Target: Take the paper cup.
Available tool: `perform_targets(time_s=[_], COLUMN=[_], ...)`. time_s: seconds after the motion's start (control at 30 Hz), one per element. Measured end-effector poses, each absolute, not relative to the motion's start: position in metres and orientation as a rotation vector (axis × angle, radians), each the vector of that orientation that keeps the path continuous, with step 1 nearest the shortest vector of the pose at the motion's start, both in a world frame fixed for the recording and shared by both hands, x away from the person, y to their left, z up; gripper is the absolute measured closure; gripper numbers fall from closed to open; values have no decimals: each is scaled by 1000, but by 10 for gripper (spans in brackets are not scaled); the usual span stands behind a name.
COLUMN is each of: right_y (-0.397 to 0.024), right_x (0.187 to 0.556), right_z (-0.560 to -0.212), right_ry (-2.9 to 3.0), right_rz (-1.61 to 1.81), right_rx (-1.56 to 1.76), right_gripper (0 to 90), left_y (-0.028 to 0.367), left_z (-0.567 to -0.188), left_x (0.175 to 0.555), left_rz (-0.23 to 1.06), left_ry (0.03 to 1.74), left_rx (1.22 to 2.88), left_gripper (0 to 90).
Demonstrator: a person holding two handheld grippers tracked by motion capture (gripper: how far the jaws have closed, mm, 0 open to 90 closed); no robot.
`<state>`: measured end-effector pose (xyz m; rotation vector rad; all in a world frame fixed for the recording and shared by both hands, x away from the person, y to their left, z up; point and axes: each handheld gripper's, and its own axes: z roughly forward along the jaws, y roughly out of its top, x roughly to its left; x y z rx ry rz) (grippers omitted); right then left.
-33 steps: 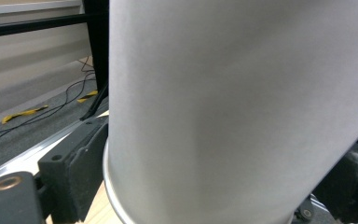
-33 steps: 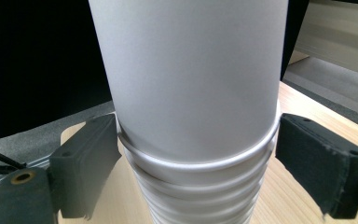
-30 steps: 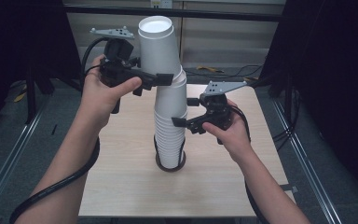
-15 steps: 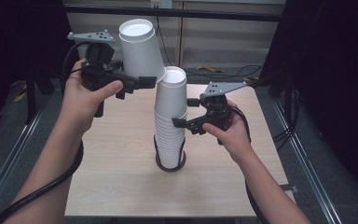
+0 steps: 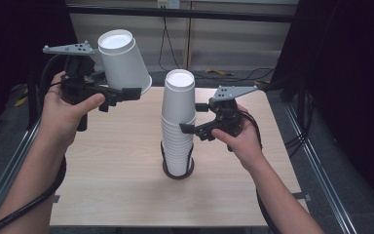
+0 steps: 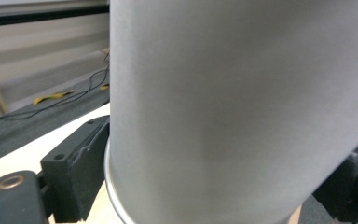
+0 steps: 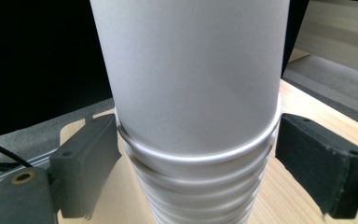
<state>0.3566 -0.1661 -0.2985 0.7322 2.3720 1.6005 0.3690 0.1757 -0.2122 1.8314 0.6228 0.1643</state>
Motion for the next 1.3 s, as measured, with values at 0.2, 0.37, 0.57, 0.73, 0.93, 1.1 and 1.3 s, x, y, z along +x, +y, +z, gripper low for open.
perform_targets(time_s=[0.2,0.37,0.57,0.73,0.93,1.1,1.3], right_y=[-167,-168,-173,-176,-180,-181,-189], right_x=[356,355,354,351,345,341,334], right_z=[-299,-300,-303,-306,-313,-319,-331], right_ry=[2375,2375,2372,2379,2401,2426,2463], right_rz=[1590,1595,1596,1598,1605,1593,1586], right_rx=[726,729,737,729,698,663,641], right_gripper=[131,131,131,131,130,126,126], left_y=[182,184,185,185,187,186,183], left_z=[-226,-236,-249,-262,-276,-286,-307], left_x=[366,363,359,354,349,344,334], left_rz=[164,162,170,175,174,180,154], left_ry=[629,638,636,636,644,647,642], left_rx=[1847,1862,1878,1898,1920,1952,1997], left_gripper=[108,112,114,115,115,114,114])
